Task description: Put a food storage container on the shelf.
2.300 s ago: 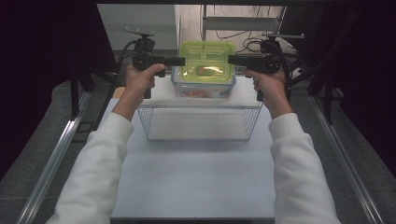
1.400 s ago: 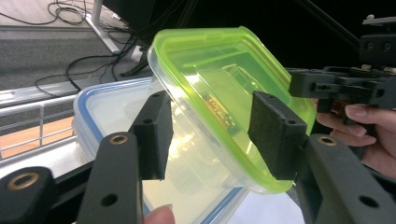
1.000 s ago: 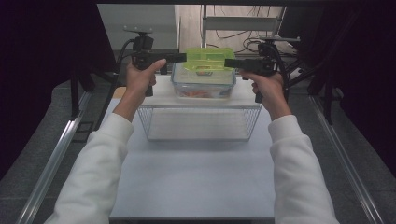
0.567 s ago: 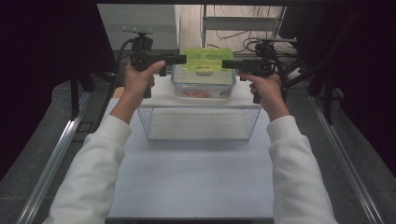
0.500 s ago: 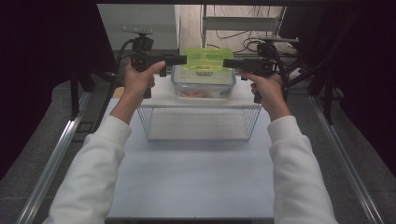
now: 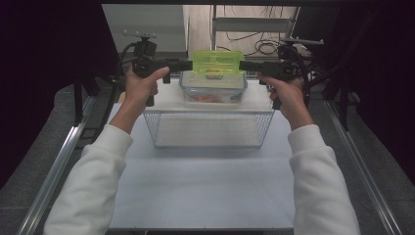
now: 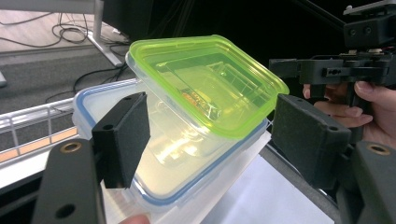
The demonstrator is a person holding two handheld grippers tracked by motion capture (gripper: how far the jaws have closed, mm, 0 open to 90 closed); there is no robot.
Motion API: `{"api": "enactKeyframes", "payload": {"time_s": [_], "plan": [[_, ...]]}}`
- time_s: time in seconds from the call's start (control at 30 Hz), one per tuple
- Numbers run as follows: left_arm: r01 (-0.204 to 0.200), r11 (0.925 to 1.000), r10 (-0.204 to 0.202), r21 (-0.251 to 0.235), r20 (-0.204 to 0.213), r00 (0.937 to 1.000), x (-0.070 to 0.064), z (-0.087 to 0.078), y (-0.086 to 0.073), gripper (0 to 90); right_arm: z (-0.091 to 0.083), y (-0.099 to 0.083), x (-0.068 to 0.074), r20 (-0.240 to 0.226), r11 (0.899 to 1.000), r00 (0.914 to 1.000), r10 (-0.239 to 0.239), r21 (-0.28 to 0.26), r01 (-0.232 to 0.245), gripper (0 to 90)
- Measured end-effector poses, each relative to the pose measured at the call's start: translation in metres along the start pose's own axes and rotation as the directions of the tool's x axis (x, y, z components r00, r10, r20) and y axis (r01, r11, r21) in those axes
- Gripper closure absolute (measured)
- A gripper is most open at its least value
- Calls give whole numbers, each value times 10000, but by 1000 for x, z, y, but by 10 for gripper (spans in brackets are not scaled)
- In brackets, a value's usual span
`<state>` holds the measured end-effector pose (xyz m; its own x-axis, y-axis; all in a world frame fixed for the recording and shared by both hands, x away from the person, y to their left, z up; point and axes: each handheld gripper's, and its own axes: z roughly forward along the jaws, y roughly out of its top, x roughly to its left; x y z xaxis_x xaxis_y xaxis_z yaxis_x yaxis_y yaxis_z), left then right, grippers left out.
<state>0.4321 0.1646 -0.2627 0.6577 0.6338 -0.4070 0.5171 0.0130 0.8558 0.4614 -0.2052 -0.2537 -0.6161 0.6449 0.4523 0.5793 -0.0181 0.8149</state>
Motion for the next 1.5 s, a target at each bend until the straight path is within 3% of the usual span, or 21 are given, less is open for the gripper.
{"api": "enactKeyframes", "payload": {"time_s": [0.4,0.87,1.13,1.33,1.5], "plan": [[490,9988,-491,9,198,9986,4,-25,-24,267,-17,-20,-6,-299,9999,9994,160,50,-158,293],[402,9979,-428,508,516,9977,5,-58,-66,264,-48,-57,-9,-950,9996,9953,-194,182,212,293],[109,9974,-168,709,832,9964,-1,-70,-106,263,-55,-94,-12,-931,9964,9947,-426,696,492,293],[-221,9935,148,1115,661,9977,-5,-73,-143,259,-61,-131,-19,-851,9926,9947,-569,1024,655,293],[-165,9902,99,1385,484,9988,-3,-76,-176,260,-62,-165,-23,-814,9860,9942,-709,1450,822,293]]}}
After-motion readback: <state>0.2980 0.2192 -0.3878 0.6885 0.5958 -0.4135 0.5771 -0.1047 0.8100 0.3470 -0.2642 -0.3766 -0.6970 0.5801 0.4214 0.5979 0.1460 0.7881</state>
